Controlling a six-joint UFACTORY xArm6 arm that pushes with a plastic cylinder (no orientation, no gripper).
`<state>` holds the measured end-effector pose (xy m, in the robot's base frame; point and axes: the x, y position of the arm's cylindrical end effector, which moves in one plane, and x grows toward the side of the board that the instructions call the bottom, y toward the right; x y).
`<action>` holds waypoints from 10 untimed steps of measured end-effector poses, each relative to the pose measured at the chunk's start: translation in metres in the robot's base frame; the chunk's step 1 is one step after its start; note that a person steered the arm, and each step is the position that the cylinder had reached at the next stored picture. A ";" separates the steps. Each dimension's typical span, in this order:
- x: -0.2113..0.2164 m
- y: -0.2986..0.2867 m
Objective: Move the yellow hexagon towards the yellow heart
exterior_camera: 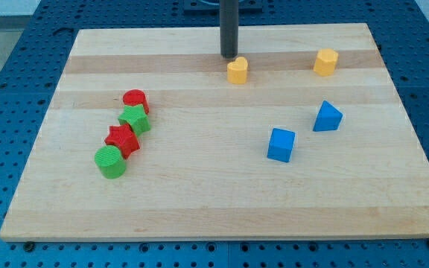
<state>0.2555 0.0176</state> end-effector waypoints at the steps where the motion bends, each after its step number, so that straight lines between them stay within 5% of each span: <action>1: -0.032 0.060; 5: 0.002 0.194; 8: 0.094 0.121; 10: 0.086 0.171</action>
<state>0.3411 0.1886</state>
